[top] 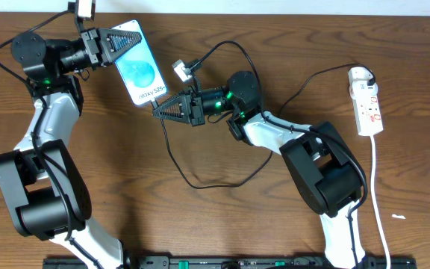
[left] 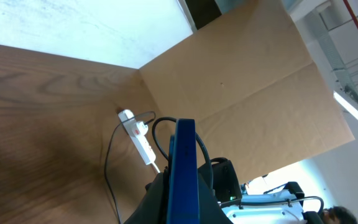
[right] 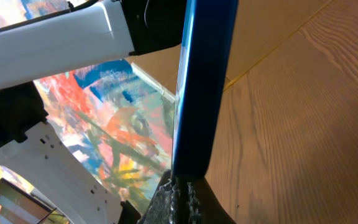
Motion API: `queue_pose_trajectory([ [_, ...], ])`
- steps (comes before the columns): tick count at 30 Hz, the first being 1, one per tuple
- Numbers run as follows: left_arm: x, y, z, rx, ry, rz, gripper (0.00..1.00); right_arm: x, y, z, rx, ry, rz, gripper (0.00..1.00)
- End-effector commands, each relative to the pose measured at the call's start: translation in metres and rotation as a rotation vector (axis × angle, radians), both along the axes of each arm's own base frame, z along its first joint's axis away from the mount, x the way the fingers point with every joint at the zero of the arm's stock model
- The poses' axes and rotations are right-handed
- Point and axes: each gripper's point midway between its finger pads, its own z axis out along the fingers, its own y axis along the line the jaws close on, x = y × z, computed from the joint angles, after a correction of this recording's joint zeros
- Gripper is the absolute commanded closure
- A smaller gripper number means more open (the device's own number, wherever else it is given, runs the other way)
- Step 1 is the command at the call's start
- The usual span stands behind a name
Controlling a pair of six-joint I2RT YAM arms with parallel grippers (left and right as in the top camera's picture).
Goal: Plug charger to phone and switch on socket
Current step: 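Push the connector into the phone's port with the right gripper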
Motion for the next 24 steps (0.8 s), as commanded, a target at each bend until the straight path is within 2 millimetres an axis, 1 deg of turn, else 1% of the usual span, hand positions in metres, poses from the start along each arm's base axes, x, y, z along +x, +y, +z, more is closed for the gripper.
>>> queue_pose_trajectory([
  [1, -0.0077, -0.0021, -0.0023, 0.008, -0.003, -0.015, 0.93, 0.0116, 0.0039, 0.0071, 0.021, 0.012, -0.064, 0.99],
  [6, -0.0094, -0.0025, -0.0100, 0.002, 0.017, -0.015, 0.93, 0.0143, 0.0043, 0.0079, 0.023, 0.022, -0.079, 0.99],
  [12, -0.0105, -0.0028, -0.0072, 0.012, -0.018, -0.015, 0.93, 0.0143, 0.0043, 0.0078, 0.023, 0.023, -0.079, 0.99],
  [21, -0.0105, -0.0028, -0.0071, 0.012, -0.018, -0.015, 0.93, 0.0143, 0.0038, 0.0077, 0.020, 0.029, -0.077, 0.99],
  [24, -0.0105, -0.0028, -0.0072, 0.012, -0.017, -0.015, 0.93, 0.0173, 0.0019, 0.0078, 0.021, 0.031, -0.085, 0.99],
])
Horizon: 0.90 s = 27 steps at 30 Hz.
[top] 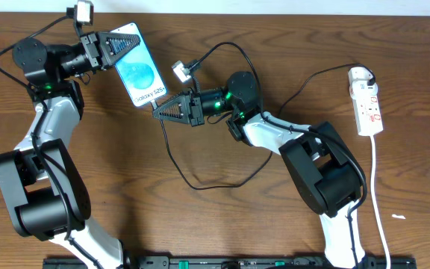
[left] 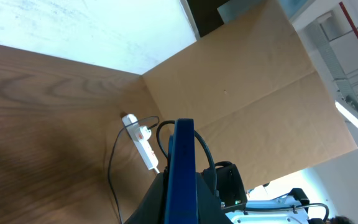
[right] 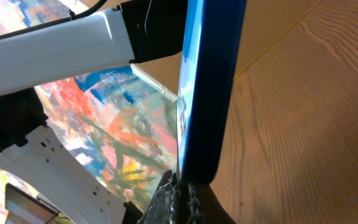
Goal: Plug charger to phone and switch on socket
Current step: 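Push the connector into the phone's port with the right gripper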
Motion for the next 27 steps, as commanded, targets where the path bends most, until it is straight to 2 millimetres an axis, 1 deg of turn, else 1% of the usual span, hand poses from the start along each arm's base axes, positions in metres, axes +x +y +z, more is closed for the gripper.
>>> queue_pose_trajectory([
  [1, -0.011, -0.007, 0.002, 0.024, -0.026, -0.049, 0.93, 0.019, 0.000, 0.010, 0.032, 0.001, -0.090, 0.99],
  [5, -0.011, -0.007, 0.002, 0.024, -0.026, -0.049, 0.92, 0.024, -0.004, 0.010, 0.032, 0.005, -0.103, 0.99],
  [27, -0.011, -0.007, 0.002, 0.024, -0.027, -0.049, 0.93, 0.034, -0.003, 0.013, 0.040, 0.055, -0.159, 0.99],
])
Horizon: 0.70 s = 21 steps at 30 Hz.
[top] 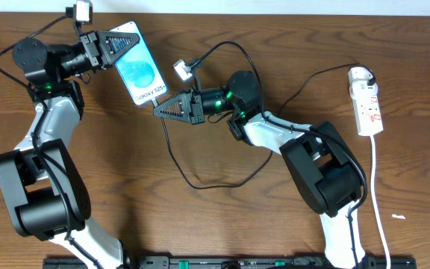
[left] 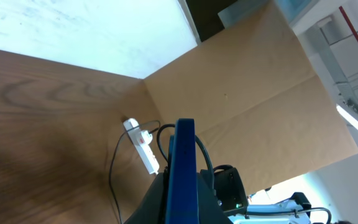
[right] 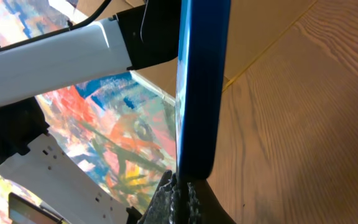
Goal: Plug charger to phone and switch on socket
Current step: 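Push the connector into the phone's port with the right gripper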
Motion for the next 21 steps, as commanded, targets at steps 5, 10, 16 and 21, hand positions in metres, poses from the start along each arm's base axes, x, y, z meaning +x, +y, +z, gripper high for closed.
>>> queue_pose_trajectory([
  [5, -0.0140, -0.0080, 0.0011, 0.030, -0.023, -0.066, 0.92, 0.0305, -0.0018, 0.0130, 0.042, 0.033, -0.147, 0.99],
  [10, -0.0140, -0.0080, 0.0011, 0.030, -0.023, -0.066, 0.93, 0.0311, -0.0019, 0.0142, 0.046, 0.034, -0.151, 0.99],
  [16, -0.0140, -0.0080, 0.0011, 0.030, -0.022, -0.066, 0.93, 0.0312, -0.0019, 0.0144, 0.046, 0.038, -0.151, 0.99],
  [21, -0.0140, -0.0080, 0.0011, 0.030, -0.022, -0.066, 0.93, 0.0311, -0.0019, 0.0143, 0.046, 0.038, -0.151, 0.99],
])
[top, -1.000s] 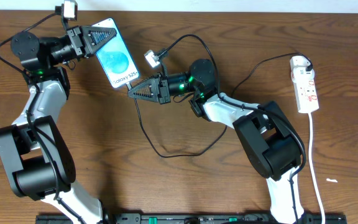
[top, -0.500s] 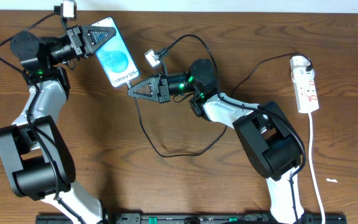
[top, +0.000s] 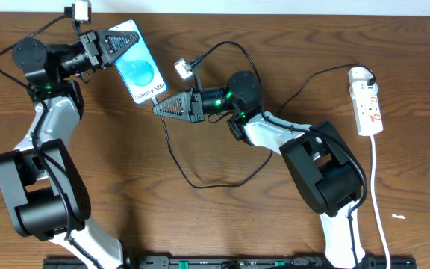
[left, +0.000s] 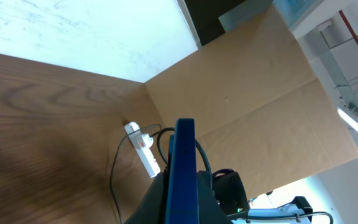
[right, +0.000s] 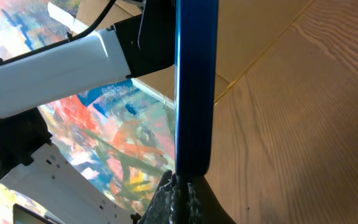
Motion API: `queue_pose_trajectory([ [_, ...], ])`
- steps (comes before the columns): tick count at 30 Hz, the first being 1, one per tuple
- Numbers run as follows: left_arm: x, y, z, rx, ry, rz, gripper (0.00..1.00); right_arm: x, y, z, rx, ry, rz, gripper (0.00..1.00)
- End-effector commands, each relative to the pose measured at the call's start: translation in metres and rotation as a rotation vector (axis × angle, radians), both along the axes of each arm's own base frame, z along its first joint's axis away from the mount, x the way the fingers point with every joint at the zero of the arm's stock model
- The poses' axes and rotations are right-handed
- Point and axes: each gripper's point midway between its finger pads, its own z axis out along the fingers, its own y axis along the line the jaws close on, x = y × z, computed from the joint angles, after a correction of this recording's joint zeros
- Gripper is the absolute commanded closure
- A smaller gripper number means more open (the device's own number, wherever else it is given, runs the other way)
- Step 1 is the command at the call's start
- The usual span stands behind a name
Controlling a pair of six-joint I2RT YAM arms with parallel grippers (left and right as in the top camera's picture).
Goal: Plug charger to phone and switch on socket
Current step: 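Push the connector into the phone's port with the right gripper, then open the right gripper and move it right toward the power strip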
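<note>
My left gripper (top: pixel 137 36) is shut on the top end of the blue phone (top: pixel 140 73), holding it above the table at the far left. The left wrist view shows the phone (left: pixel 184 163) edge-on between the fingers. My right gripper (top: pixel 156 107) is shut on the charger plug (right: pixel 182 184), whose tip meets the phone's bottom end (right: pixel 194 87). Whether the plug sits in the port cannot be told. The black cable (top: pixel 192 181) loops over the table. The white socket strip (top: pixel 368 101) lies at the far right, also seen in the left wrist view (left: pixel 143 147).
A small white adapter (top: pixel 183 69) hangs on the cable just right of the phone. A white lead (top: pixel 380 209) runs from the socket strip toward the front edge. Brown cardboard (left: pixel 247 87) stands beyond the table.
My right gripper with the plug has shifted slightly up toward the phone's bottom end. In the right wrist view the phone's edge now stands straighter over the fingertips. The left gripper holds the phone as before.
Throughout, my left gripper held the phone raised and my right gripper held the plug just under its bottom end. Phone and plug shifted by small amounts against each other from moment to moment. Now the phone stands in line with the plug.
</note>
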Motion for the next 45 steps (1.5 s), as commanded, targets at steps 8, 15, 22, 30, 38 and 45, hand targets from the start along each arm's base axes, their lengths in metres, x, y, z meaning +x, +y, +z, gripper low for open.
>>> queue_pose_trajectory([
  [8, -0.016, -0.005, 0.000, 0.035, -0.019, -0.071, 0.93, 0.028, -0.002, 0.012, 0.043, 0.003, -0.133, 0.46],
  [15, -0.014, 0.009, 0.000, 0.036, -0.018, -0.038, 0.93, 0.026, -0.002, 0.012, 0.040, 0.001, -0.122, 0.01],
  [22, -0.013, 0.022, 0.000, 0.035, -0.015, -0.009, 0.93, 0.027, -0.004, 0.012, 0.039, 0.001, -0.125, 0.01],
  [30, -0.012, 0.056, 0.000, 0.009, 0.043, 0.065, 0.93, 0.042, -0.013, 0.002, 0.005, 0.039, -0.162, 0.01],
  [38, -0.012, 0.070, 0.000, 0.003, 0.056, 0.097, 0.93, 0.074, -0.031, -0.051, -0.171, 0.177, -0.272, 0.01],
  [45, -0.012, 0.070, 0.000, 0.003, 0.055, 0.098, 0.93, 0.098, -0.058, -0.093, -0.400, 0.182, -0.468, 0.01],
])
